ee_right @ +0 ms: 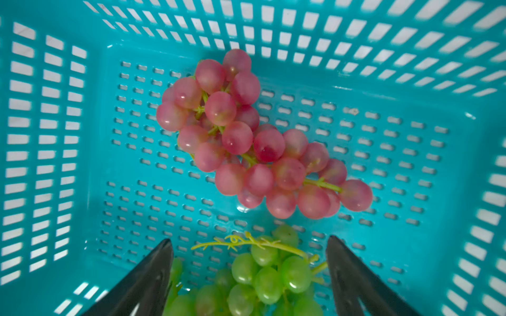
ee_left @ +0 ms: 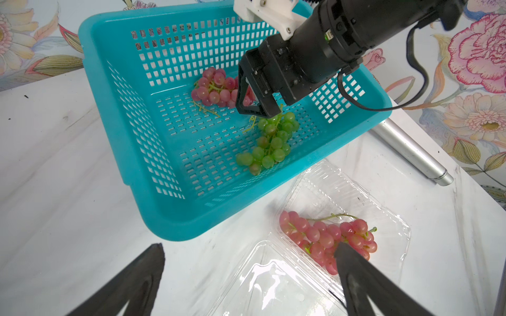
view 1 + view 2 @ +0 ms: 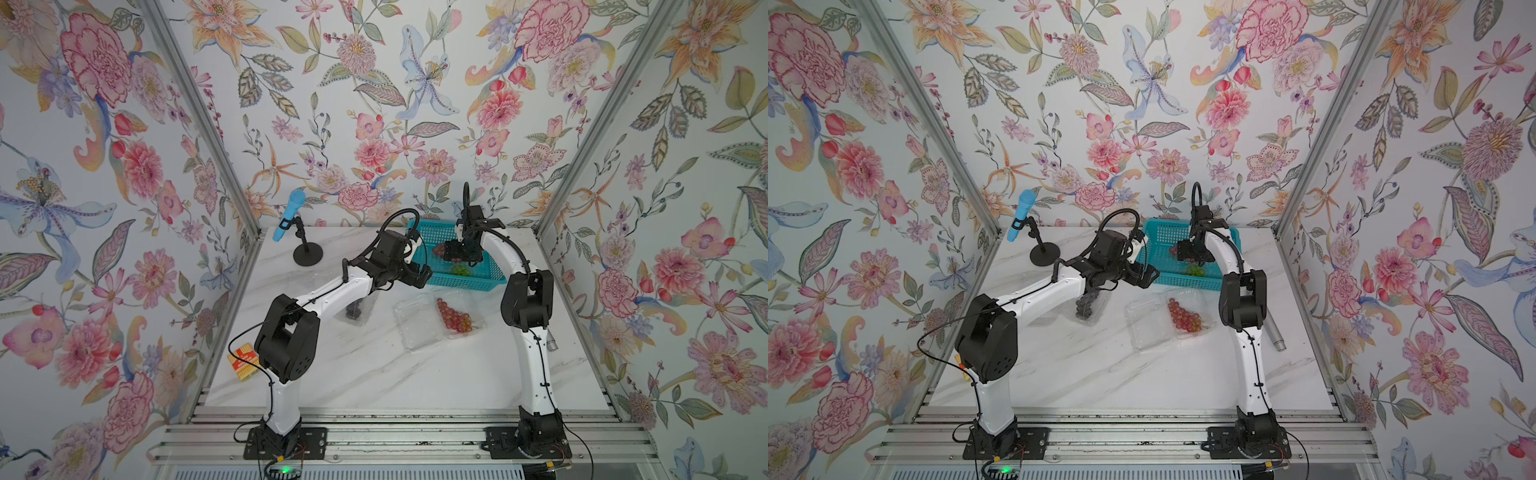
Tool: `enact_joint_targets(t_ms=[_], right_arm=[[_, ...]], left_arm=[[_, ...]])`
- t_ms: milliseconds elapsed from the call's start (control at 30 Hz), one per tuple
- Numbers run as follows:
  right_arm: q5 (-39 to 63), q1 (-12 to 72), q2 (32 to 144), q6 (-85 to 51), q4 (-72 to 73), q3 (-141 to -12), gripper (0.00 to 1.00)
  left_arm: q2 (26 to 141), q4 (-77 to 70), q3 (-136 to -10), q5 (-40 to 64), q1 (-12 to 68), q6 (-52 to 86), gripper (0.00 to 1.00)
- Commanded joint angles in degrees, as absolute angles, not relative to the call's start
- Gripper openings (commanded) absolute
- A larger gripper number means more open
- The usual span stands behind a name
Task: Pack grapes into containers
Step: Adjust the grape in the basket.
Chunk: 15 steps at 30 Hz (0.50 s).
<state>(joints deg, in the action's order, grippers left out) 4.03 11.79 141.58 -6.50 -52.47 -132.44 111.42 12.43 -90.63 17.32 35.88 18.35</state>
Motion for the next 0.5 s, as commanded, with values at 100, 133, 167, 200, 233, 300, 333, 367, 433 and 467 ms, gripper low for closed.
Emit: enact_joint_targets(t_ms=[100,133,167,200,233,300,333,367,433,467], right_arm=[[2.32,13.45,140.8,-3.04,-53.63,-130.8,0.72],[2.26,13.97,140.8,-2.16,-53.61,-130.78,0.72],[1.46,14.75,140.88,-1.08,-53.63,-130.85,0.72],[0.26,15.55,141.19,-0.27,-53.64,-131.01,0.72],[-0.43,16.09,141.4,0.29,-53.57,-131.08,0.71],[-0.66,16.72,141.75,0.57,-53.66,-131.07,0.69],[-0.23,16.82,141.91,0.58,-53.65,-131.04,0.68],[0.15,16.88,142.15,0.59,-53.64,-130.97,0.66],[-0.3,17.05,142.54,0.53,-53.66,-130.93,0.63],[-0.51,17.05,142.79,0.57,-53.61,-130.96,0.63]], left_arm=[[113.86,14.52,-94.16,16.58,35.26,16.87,1.0],[113.9,14.56,-94.08,16.61,35.24,16.89,1.0],[113.94,14.6,-94.02,16.61,35.24,16.85,1.0],[113.95,14.74,-93.91,16.61,35.23,16.7,1.0],[113.92,14.72,-93.87,16.5,35.17,16.7,1.0],[113.74,14.94,-93.54,16.52,35.16,16.74,1.0],[113.57,14.87,-93.32,16.44,35.16,16.78,1.0],[113.23,14.69,-92.98,16.37,35.16,16.79,1.0],[112.77,14.42,-92.27,16.11,35.18,16.74,1.0],[112.49,14.44,-91.99,16.0,35.08,16.7,1.0]])
